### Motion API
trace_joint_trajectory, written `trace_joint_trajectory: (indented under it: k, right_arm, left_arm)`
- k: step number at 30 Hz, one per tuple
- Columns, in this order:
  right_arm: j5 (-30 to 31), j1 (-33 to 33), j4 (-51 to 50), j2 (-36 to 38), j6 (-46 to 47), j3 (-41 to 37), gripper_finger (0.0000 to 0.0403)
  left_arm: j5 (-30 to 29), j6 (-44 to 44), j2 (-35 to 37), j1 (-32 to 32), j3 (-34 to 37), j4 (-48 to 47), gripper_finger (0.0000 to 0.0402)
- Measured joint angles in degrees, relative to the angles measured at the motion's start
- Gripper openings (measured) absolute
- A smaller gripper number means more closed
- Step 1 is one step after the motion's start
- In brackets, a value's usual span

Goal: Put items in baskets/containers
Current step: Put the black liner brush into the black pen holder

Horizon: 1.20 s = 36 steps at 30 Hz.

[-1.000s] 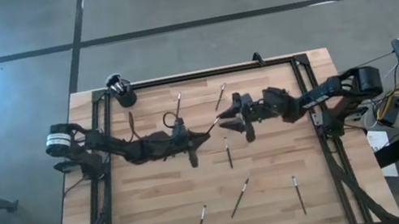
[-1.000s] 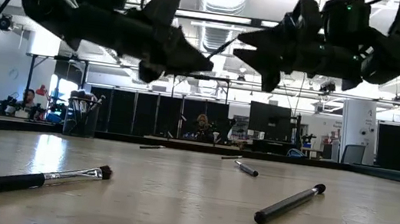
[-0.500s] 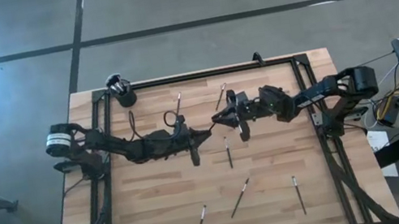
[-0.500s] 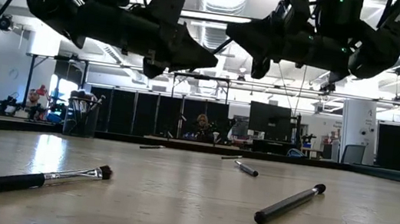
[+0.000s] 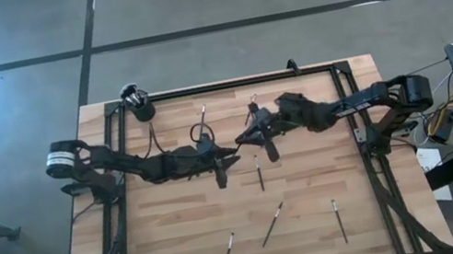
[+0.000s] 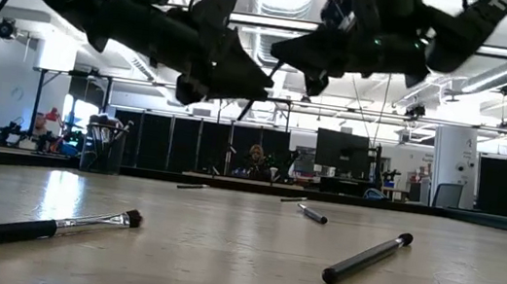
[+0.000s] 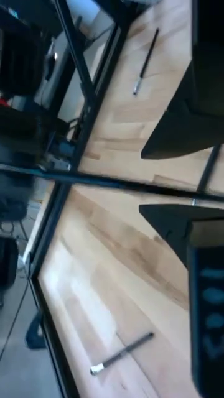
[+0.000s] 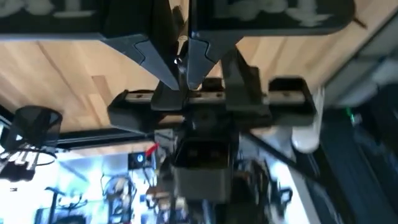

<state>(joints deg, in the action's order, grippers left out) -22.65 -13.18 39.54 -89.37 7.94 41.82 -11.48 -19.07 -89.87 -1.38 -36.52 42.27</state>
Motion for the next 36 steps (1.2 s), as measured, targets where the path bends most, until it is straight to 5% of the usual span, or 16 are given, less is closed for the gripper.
trace_joint_trajectory:
  k: [6,15,19,23,26,36]
  right_arm:
    - [-1.96,0.91,-11.80,-0.06,-6.25,5.73,0.0010]
    - [-2.93,1.33,-15.32,-0.06,-8.19,7.58,0.0010]
    - [-2.95,1.33,-15.37,-0.06,-8.19,7.56,0.0011]
    - [-2.92,1.33,-15.32,-0.06,-8.21,7.56,0.0011]
    - [-1.72,1.29,-15.28,-0.04,-8.71,7.56,0.0014]
    - [-1.13,-0.37,-18.28,3.16,-9.68,6.14,0.0123]
  left_arm:
    - [1.33,1.99,0.40,0.20,-0.76,0.20,0.0131]
    - [4.49,4.64,0.47,0.95,-2.55,0.29,0.0129]
    - [4.57,4.59,0.47,0.96,-2.92,0.38,0.0096]
    - [4.26,4.73,0.52,1.06,-2.93,0.25,0.0020]
    - [4.09,4.36,1.49,1.53,-2.68,-1.05,0.0016]
    - [-3.58,5.97,8.87,3.03,4.17,-2.54,0.0013]
